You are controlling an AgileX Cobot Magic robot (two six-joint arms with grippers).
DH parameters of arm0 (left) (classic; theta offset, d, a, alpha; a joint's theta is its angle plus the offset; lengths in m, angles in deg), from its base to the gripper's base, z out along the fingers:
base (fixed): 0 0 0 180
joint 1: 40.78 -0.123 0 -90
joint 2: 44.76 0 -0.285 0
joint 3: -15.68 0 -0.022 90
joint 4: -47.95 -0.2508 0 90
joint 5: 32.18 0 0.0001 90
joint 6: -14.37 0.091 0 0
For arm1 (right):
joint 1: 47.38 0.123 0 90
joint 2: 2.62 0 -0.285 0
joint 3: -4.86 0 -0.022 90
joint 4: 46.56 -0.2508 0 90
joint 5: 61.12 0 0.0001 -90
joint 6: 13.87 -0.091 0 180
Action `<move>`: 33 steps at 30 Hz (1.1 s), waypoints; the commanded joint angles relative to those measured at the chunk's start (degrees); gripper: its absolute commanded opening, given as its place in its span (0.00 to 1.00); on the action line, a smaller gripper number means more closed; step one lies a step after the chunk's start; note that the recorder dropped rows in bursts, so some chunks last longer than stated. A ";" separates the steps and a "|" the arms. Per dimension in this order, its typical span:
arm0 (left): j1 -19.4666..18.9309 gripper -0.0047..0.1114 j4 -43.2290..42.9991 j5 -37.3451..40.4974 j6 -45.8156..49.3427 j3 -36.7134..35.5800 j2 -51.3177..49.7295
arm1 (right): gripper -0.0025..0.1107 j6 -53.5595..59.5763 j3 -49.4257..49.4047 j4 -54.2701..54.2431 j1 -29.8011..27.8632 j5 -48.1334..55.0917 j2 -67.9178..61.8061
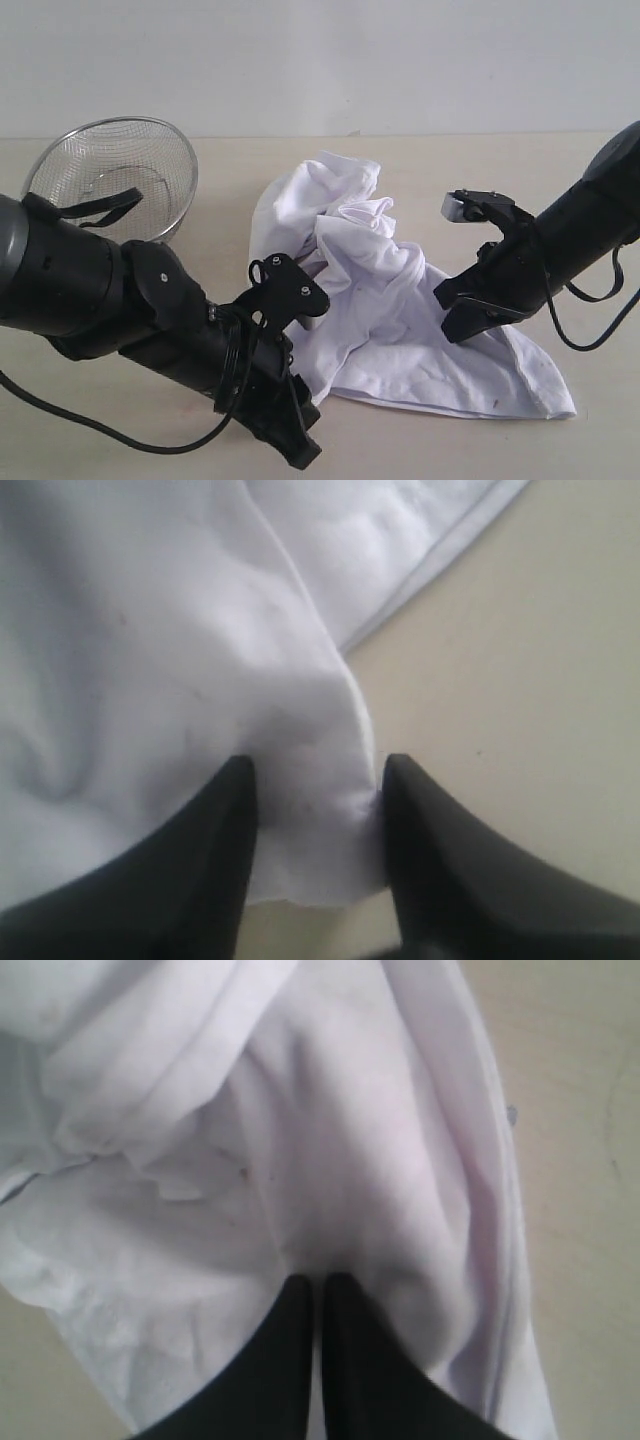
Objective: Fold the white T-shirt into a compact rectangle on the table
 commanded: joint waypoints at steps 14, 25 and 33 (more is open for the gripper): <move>0.32 0.08 0.19 -5.80 0.31 1.30 0.67 | 0.02 0.61 -0.09 -0.24 -0.03 -0.70 -0.03; 0.05 0.08 0.19 -11.95 0.31 1.32 11.12 | 0.02 0.16 -0.09 0.77 -0.03 -2.23 -0.03; -4.52 0.08 0.89 -11.55 -2.35 1.32 16.25 | 0.02 -8.62 -0.09 9.90 -0.03 -4.06 -0.03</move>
